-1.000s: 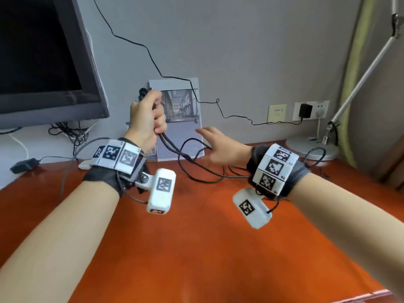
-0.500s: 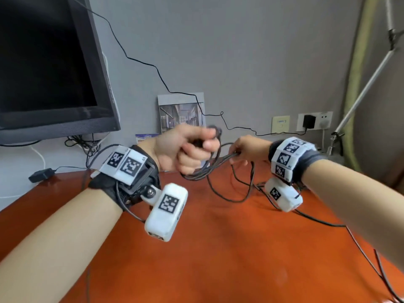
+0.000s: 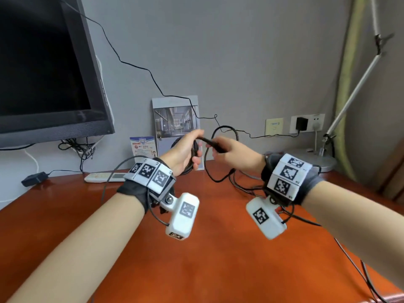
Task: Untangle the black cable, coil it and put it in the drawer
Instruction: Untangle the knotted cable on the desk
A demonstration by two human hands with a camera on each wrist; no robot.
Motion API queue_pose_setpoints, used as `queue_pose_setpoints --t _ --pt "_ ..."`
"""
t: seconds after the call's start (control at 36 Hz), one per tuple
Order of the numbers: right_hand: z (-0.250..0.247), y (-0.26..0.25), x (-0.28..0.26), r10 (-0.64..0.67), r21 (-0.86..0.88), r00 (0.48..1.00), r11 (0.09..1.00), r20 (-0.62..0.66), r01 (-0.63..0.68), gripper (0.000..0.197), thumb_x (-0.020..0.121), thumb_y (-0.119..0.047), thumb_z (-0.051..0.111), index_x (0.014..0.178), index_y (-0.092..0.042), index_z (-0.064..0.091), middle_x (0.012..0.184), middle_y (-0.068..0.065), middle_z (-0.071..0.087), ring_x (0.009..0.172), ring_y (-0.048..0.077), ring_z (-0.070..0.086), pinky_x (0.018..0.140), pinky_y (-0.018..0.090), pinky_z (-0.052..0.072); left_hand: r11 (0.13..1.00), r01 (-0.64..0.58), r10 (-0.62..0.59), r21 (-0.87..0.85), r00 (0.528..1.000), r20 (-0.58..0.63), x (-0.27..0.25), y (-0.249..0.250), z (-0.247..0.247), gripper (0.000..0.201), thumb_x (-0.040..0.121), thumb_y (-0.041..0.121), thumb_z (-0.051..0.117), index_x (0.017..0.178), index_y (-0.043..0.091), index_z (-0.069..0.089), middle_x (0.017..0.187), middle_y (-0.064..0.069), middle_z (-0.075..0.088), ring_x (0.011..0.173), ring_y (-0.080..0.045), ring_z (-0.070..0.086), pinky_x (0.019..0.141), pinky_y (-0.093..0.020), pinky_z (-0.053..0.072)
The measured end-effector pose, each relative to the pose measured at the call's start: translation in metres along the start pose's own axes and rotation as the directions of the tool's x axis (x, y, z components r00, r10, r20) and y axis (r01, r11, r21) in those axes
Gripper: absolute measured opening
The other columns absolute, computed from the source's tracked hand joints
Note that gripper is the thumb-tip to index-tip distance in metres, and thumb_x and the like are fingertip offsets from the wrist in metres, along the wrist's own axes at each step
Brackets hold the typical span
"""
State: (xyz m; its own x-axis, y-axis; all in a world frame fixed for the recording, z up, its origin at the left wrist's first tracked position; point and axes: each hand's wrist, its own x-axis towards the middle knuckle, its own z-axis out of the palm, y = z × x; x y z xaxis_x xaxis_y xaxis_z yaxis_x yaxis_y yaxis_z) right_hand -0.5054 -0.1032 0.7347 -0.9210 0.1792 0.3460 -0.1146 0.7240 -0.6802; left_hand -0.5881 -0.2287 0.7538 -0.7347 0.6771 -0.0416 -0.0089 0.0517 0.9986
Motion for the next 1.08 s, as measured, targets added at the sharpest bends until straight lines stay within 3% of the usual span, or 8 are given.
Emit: queue_pose_setpoints --t 0.17,0.28,0.36,0.44,0.53,0.64,0.92,1.08 --pt "0.017 -0.001 -0.008 0.078 0.451 0.997 0.889 0.016 -0.077 0.066 0.081 0.024 0.033 0.141 -0.006 0.033 0.116 0.009 0.051 0.103 0.015 0.052 0.087 0.024 0.041 0.945 -0.234 0.157 -0.229 0.938 -0.308 0.009 -0.006 0.012 0.02 0.092 0.026 0.061 0.078 0.015 0.05 0.057 0.003 0.033 0.031 -0.004 0.027 0.036 -0.015 0.023" --pt "0.007 0.011 -0.009 0.282 0.64 0.929 0.765 -0.24 -0.067 0.054 0.089 0.018 0.026 0.139 -0.001 0.032 0.113 0.013 0.047 0.097 0.022 0.047 0.065 0.021 0.037 0.925 -0.324 0.221 -0.199 0.883 -0.414 0.013 -0.001 0.006 0.02 0.092 0.019 0.06 0.073 0.012 0.055 0.052 0.001 0.041 0.032 -0.006 0.033 0.035 -0.017 0.029" --pt "-0.011 0.026 -0.014 0.386 0.58 0.861 0.803 -0.33 -0.138 0.046 0.093 0.012 0.028 0.138 0.003 0.037 0.101 0.017 0.052 0.08 0.023 0.051 0.058 0.017 0.036 0.93 -0.359 0.281 -0.079 0.834 -0.475 0.016 0.003 -0.003 0.028 0.093 0.025 0.059 0.071 0.008 0.056 0.051 -0.001 0.052 0.042 -0.014 0.046 0.048 -0.025 0.041" --pt "-0.019 0.025 -0.023 0.355 0.264 0.926 0.912 -0.125 -0.314 0.037 0.098 0.002 0.036 0.133 0.005 0.047 0.131 0.02 0.053 0.119 0.031 0.052 0.086 0.02 0.043 0.944 -0.315 0.246 -0.098 0.869 -0.429 0.017 0.009 -0.006 0.026 0.095 0.033 0.055 0.085 0.01 0.058 0.08 -0.005 0.059 0.076 -0.021 0.056 0.076 -0.034 0.047" --pt "-0.011 0.028 -0.033 0.343 -0.283 0.938 0.906 0.051 -0.316 0.035 0.1 -0.013 0.04 0.131 -0.002 0.052 0.134 0.01 0.053 0.125 0.026 0.048 0.1 0.027 0.034 0.895 -0.299 0.199 -0.332 0.932 -0.302 0.013 0.015 -0.005 0.023 0.101 0.03 0.042 0.083 0.02 0.051 0.077 0.002 0.056 0.077 -0.014 0.056 0.075 -0.033 0.04" --pt "-0.012 0.048 -0.032 0.28 -0.539 0.96 0.807 -0.009 -0.24 0.038 0.096 -0.006 0.037 0.131 -0.01 0.051 0.124 0.013 0.06 0.112 0.031 0.055 0.093 0.035 0.044 0.667 -0.335 0.178 -0.665 0.939 -0.295 0.008 0.019 -0.01 0.035 0.104 0.028 0.031 0.074 0.015 0.044 0.051 0.003 0.051 0.057 -0.018 0.056 0.069 -0.036 0.044" --pt "-0.098 0.083 -0.023 0.258 -0.358 0.871 0.835 -0.418 -0.419 0.024 0.091 -0.003 0.044 0.088 -0.012 0.067 0.089 0.011 0.061 0.086 0.026 0.056 0.071 0.023 0.035 0.504 -0.589 0.265 -0.632 0.802 -0.536 0.001 0.045 -0.074 0.035 0.104 0.022 0.032 0.069 0.022 0.036 0.04 0.01 0.039 0.031 -0.007 0.027 0.039 -0.015 0.026" --pt "-0.121 0.101 -0.024 0.35 -0.286 0.749 0.768 -0.563 -0.574 0.017 0.094 -0.005 0.044 0.092 -0.003 0.061 0.112 0.026 0.062 0.107 0.041 0.055 0.081 0.032 0.04 0.503 -0.693 0.289 -0.516 0.698 -0.655 0.002 0.05 -0.104 0.035 0.103 0.025 0.032 0.069 0.022 0.035 0.045 0.011 0.038 0.033 -0.007 0.027 0.04 -0.017 0.027"
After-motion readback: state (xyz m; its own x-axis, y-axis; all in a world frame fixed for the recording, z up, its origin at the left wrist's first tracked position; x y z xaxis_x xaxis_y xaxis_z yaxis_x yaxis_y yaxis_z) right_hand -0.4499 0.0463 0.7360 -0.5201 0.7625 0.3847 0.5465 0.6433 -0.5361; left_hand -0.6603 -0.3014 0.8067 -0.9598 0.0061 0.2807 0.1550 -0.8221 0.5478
